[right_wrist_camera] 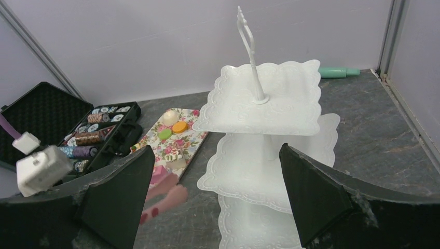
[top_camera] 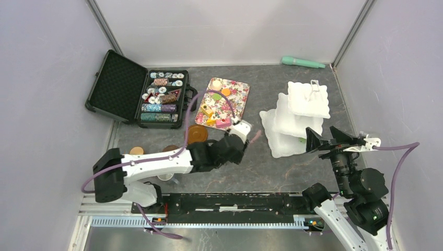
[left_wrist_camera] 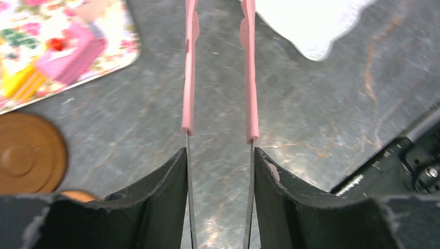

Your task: Serve the afternoon tea

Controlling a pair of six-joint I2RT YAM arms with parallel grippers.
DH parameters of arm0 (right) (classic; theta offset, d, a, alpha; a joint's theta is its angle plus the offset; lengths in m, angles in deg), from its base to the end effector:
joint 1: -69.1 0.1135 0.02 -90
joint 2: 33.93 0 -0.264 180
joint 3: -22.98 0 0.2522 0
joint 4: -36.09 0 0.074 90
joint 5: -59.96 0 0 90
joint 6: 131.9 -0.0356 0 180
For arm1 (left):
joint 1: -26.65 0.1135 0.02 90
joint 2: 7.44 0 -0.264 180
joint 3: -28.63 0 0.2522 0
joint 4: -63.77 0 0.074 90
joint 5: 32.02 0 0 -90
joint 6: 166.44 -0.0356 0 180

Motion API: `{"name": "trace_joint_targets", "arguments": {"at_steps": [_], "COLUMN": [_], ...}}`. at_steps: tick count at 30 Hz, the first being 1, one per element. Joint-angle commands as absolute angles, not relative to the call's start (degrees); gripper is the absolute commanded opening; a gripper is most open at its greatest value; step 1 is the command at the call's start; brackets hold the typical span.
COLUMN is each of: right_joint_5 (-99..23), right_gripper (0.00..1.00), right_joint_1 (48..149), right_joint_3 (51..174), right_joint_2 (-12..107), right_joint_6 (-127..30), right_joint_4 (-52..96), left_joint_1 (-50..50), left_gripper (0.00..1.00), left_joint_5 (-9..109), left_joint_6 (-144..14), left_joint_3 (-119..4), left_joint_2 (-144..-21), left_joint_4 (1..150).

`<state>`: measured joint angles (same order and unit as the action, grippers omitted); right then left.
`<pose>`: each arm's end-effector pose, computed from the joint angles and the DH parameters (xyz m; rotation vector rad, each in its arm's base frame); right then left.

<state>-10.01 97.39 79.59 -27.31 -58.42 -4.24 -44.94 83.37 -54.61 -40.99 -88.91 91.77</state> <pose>0.0285 0.0015 0.3551 0.1472 1.4168 0.4019 0.1121 -0.2885 0.2548 0.7173 2.0994 -0.4106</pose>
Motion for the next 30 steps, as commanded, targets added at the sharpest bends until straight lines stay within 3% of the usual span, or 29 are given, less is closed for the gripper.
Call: {"name": "trace_joint_targets", "arguments": {"at_steps": [1,11,19,30], "right_joint_5": [-10.5,-10.6,-10.1,-9.9], "right_gripper": [0.98,0.98,0.98,0.98], "right_joint_1": [97.6,97.6,97.6,97.6], "right_joint_3": [78.5,78.7,80.2,80.0], "right_joint_2": [-27.6,-27.6,-27.8,-28.2], "right_joint_6": [-58.2,-58.7,-59.0,-59.4], "right_joint_4": [-1.6,-1.6,-2.9,-3.2], "left_joint_1": [-37.3,-22.6,-21.3,-21.3], "left_gripper": [0.52,0.54,0.56,0.58], "left_joint_5": [85.6,81.3,80.4,79.2], "left_joint_6": [-49.1,-43.2,-42.4,-41.2], "left_joint_3": [-43.2,-55.0,-62.8,-63.0], "left_joint_2": [-83.5,-90.5,-100.9,-105.8], "left_joint_4": [99.8,104.9,106.4,104.5]}}
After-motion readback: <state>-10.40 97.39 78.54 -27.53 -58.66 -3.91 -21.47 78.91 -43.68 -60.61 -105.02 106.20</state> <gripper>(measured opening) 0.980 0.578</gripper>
